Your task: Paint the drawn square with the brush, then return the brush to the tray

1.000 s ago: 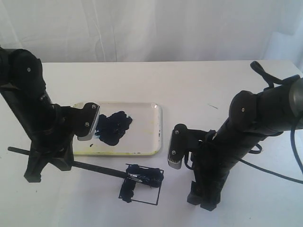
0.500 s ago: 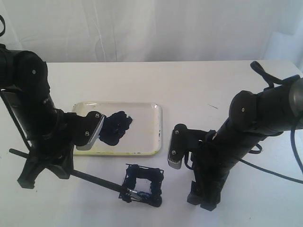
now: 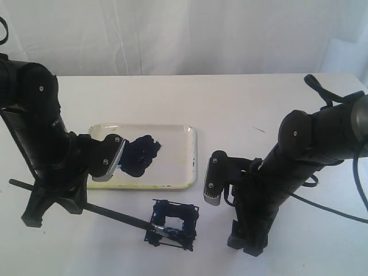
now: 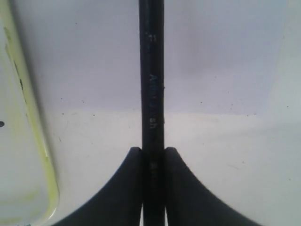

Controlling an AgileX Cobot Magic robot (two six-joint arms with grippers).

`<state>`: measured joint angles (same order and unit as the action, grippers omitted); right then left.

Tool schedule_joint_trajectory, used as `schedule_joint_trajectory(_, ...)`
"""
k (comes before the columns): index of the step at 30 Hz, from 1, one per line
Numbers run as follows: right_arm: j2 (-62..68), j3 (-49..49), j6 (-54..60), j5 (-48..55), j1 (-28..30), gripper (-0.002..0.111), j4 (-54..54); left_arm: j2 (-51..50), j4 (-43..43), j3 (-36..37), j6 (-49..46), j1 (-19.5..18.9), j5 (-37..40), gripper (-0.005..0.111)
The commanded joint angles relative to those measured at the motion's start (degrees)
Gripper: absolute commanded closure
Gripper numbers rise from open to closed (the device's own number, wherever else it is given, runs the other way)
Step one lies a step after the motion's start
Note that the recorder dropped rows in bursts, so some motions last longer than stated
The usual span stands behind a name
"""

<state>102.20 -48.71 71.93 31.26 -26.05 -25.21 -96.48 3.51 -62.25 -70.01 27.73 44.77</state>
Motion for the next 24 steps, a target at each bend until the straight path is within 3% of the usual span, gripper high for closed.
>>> schedule_joint_trajectory(1, 0.6, 0.2, -0.1, -1.7, -0.2, 0.034, 0.8, 0.1, -1.1, -0.1, 0.8, 0.3, 2.1, 0.107)
schedule_joint_trajectory(11, 0.6, 0.2, -0.1, -1.7, -0.2, 0.034, 0.8, 0.1, -4.5, -0.1, 2.6, 0.3, 4.9, 0.107)
schedule_joint_trajectory(15, 0.6, 0.2, -0.1, -1.7, -0.2, 0.034, 0.8, 0.1, -9.8, -0.1, 8.4, 0.3, 5.8, 0.107)
schedule_joint_trajectory(24, 0.6, 0.2, -0.1, -1.7, -0.2, 0.034, 0.8, 0.1, -8.1, -0.1, 9.2, 0.3, 4.0, 0.107)
